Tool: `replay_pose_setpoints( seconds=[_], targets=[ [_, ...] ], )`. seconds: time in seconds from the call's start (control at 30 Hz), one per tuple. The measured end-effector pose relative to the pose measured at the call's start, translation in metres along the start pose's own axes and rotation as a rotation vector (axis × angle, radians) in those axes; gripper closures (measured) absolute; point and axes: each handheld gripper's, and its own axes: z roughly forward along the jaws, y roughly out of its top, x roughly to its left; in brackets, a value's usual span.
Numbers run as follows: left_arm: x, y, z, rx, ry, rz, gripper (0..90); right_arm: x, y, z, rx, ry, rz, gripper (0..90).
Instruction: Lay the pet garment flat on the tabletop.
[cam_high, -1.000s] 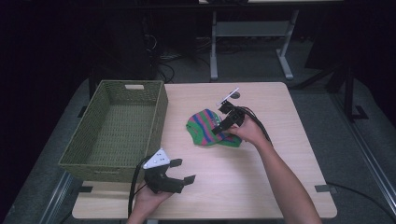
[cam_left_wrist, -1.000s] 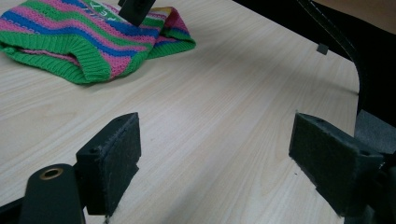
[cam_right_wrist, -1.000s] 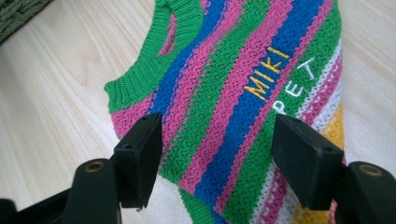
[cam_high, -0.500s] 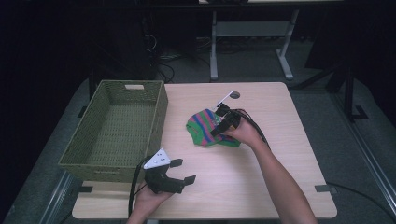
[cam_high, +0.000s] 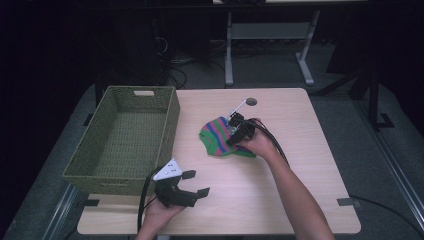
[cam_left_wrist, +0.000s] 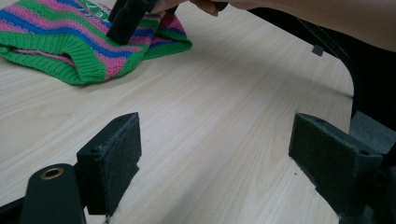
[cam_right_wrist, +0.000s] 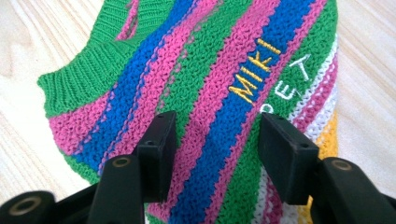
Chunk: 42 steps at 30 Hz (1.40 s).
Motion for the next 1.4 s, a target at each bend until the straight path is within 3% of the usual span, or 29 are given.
replay_pose_setpoints(
  seconds=[0.27, 0.57, 0.77, 0.87, 1.4],
  targets=[
    [0.0, -0.0008, 0.0017, 0.018, 0.005, 0.008, 16.7, 0.0033, 0.0, 0.0001, 0.015, -0.042, -0.008, 55.8],
    [-0.0027, -0.0015, 0.0051, 0.034, 0.011, 0.023, 16.7, 0.0072, 0.0013, 0.0001, 0.028, -0.054, -0.002, 61.5],
    [-0.0024, -0.0017, 0.0052, 0.037, 0.01, 0.026, 16.7, 0.0081, 0.0026, 0.0, 0.038, -0.074, -0.015, 73.6],
    [-0.0019, -0.0019, 0.005, 0.036, 0.008, 0.025, 16.7, 0.0063, 0.0018, -0.0002, 0.032, -0.075, -0.009, 75.6],
    [-0.0046, -0.0022, 0.0062, 0.045, 0.009, 0.036, 16.7, -0.0018, 0.0002, -0.004, 0.007, -0.011, 0.044, 79.3]
  ],
)
